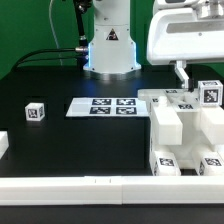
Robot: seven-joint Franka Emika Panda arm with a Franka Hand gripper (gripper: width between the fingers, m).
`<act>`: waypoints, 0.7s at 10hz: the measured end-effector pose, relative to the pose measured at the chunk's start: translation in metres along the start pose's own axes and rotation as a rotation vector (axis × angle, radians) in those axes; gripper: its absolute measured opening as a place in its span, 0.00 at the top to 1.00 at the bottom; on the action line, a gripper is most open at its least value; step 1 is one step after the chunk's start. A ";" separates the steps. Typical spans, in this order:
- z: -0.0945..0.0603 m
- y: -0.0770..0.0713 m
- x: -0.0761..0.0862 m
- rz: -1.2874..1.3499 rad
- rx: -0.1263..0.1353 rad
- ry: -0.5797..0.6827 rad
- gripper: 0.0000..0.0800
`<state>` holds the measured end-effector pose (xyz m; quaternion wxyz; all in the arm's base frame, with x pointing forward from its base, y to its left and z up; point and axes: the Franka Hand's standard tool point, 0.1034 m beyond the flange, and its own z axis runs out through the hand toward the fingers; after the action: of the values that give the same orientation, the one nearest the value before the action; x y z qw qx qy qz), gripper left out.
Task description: Assemble chair
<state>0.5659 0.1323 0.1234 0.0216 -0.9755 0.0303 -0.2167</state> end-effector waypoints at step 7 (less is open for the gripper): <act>-0.003 0.018 0.001 0.045 0.001 -0.465 0.19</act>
Offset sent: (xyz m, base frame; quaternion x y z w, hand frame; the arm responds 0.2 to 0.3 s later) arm 0.0094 -0.0100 -0.0033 -0.0241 -0.1429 -0.0021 0.9894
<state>0.5645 0.1143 0.1250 0.0333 -0.9983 0.0460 0.0143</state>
